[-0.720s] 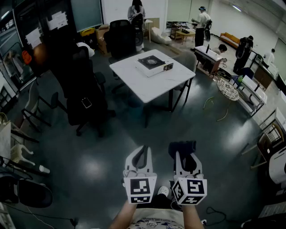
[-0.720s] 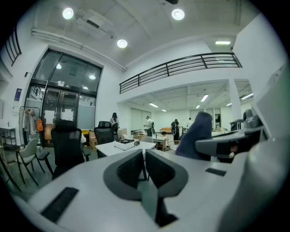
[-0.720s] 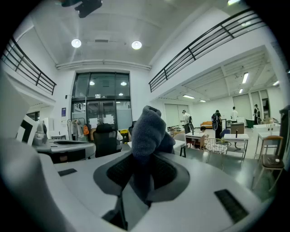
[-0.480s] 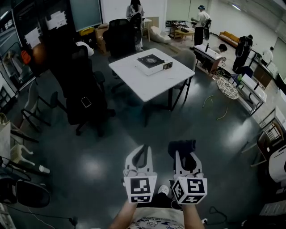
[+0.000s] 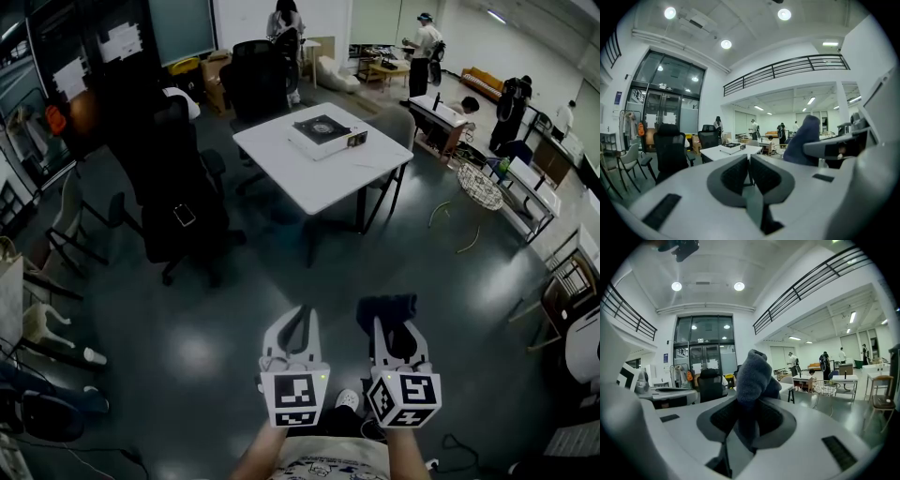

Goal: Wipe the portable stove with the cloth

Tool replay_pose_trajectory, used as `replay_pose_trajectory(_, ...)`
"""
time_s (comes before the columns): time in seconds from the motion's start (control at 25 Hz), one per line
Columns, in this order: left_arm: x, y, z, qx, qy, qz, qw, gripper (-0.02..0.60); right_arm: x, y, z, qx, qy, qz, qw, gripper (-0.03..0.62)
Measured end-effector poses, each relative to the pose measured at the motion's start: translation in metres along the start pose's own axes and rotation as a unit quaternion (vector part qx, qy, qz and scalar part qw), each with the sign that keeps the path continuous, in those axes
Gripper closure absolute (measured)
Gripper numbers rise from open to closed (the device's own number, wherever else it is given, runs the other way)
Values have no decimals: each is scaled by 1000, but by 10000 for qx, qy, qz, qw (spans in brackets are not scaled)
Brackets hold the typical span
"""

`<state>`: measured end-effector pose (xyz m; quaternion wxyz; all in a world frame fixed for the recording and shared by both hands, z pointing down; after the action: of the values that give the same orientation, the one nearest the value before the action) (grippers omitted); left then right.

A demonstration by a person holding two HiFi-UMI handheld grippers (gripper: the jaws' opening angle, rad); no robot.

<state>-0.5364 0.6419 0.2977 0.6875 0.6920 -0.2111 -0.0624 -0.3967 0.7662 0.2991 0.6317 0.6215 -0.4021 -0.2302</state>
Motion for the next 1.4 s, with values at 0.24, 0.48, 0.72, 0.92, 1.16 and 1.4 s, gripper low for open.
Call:
replay_pose_trajectory(0.24,-6,10,16,20,-1,70,10000,551,5,10,14,21,2,68,10000,485)
replay_pose_trajectory(0.48,3,13,28,-52,-30,115,9999,551,20,11,21,-36,-60,173,9998,485)
replay_pose_trajectory(0.72,31,10,45,-75,-139,185,9997,551,57,3,19,-47,-144,210,9997,485)
replay_pose_trajectory(0.92,69,4,62,-26,-311,217,9993,551,105,-8,12,-5,-296,151,9994,485)
replay_pose_trajectory(1.16,131,-8,80,-32,-536,280,9982,551,175,-24,-6,-11,-499,235,9985,485)
replay_pose_trajectory(1.4,200,-25,88,-42,-626,324,9975,551,242,-49,-28,-76,-704,204,9973,485)
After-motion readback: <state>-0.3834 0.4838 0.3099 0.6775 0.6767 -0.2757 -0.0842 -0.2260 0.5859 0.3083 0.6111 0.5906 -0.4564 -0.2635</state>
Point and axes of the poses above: the fingertips, and each gripper's own axes: x forward along the fingers, z to its left, y out of its underside, the point moved 9 cm from there along -x, backward along the fingers, and after that the axes turned 12 degrees about y, right-handed, at the moved point
